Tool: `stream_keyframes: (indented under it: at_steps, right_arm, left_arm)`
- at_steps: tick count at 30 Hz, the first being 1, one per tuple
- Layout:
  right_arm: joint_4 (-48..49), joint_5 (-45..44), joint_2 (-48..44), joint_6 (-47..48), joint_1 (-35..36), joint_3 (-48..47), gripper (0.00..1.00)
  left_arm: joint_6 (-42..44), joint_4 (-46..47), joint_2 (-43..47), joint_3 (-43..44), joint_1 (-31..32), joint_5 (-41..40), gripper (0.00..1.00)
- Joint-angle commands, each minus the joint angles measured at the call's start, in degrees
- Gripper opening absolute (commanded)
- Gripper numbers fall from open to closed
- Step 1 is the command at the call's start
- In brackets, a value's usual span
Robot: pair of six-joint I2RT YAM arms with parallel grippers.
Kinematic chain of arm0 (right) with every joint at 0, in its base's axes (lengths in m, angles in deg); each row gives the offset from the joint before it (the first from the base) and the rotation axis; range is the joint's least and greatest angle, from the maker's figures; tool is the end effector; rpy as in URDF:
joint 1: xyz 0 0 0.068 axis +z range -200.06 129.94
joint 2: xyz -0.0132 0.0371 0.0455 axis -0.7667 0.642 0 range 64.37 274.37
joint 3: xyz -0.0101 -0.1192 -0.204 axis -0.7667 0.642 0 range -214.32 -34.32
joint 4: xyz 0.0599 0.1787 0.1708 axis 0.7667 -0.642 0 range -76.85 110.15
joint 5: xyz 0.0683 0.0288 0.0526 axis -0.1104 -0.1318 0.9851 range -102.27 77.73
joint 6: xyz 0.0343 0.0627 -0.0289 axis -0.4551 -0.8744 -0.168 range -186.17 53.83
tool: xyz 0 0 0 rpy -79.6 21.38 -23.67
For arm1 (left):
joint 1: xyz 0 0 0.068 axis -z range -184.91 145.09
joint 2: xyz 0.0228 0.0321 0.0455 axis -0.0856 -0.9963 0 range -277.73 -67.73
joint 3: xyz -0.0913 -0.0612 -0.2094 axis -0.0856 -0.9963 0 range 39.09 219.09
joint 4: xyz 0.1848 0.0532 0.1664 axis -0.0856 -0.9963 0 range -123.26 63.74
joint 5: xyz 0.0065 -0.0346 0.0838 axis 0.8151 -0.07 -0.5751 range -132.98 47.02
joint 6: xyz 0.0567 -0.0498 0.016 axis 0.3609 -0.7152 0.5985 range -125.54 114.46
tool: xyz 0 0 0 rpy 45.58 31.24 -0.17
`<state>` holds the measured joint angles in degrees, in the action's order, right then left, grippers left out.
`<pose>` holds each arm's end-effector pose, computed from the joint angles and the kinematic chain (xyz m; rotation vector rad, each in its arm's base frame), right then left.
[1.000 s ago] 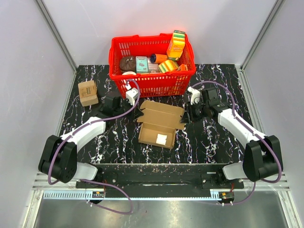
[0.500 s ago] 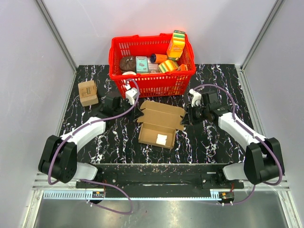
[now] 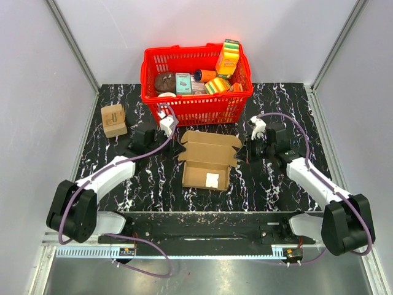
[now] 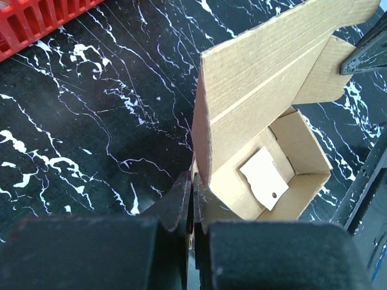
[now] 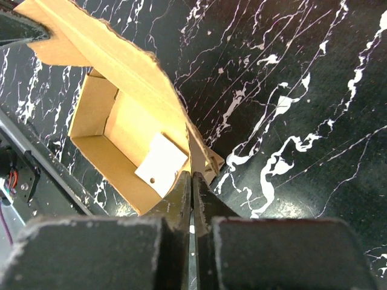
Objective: Fold the paper box
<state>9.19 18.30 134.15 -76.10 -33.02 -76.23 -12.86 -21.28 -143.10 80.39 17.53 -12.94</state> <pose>0.2591 0.1144 0.1860 -0.4341 2.2315 0.8505 0.2715 -0.1476 0.1855 0.6022 2.0295 -0.8580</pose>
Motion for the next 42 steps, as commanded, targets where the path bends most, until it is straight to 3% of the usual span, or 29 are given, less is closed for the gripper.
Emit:
stream_keyframes:
  at_steps: [1, 8, 12, 18, 25, 36, 42]
  right_arm:
    - [3.7, -5.9, -3.6, -0.4, 2.4, 0.4, 0.01]
    - [7.2, -17.1, -7.3, -1.9, 7.3, 2.7, 0.00]
    - [10.0, -21.9, -9.4, -3.6, 10.3, 4.6, 0.00]
    - [14.1, -28.1, -10.6, -4.9, 14.2, 7.1, 0.00]
    - [17.9, -34.2, -11.9, -5.0, 18.2, 10.0, 0.00]
    - [20.4, -47.2, -11.8, -5.6, 30.9, 12.3, 0.00]
    - [22.2, -54.2, -13.6, -5.1, 35.2, 15.4, 0.00]
  left_arm:
    - [-3.8, 3.4, 4.1, -0.7, 2.5, -8.9, 0.00]
    - [-6.9, -0.6, 7.6, -0.8, 9.3, -26.2, 0.00]
    - [-8.9, -0.8, 8.8, -2.0, 15.9, -41.8, 0.00]
    - [-12.4, -0.1, 8.1, -3.1, 24.7, -57.7, 0.00]
    - [-16.0, 2.5, 8.3, -6.2, 31.5, -67.4, 0.00]
    - [-23.9, 2.7, 5.8, -7.6, 41.6, -81.6, 0.01]
    - [-28.4, 3.6, 5.0, -9.0, 43.4, -85.9, 0.00]
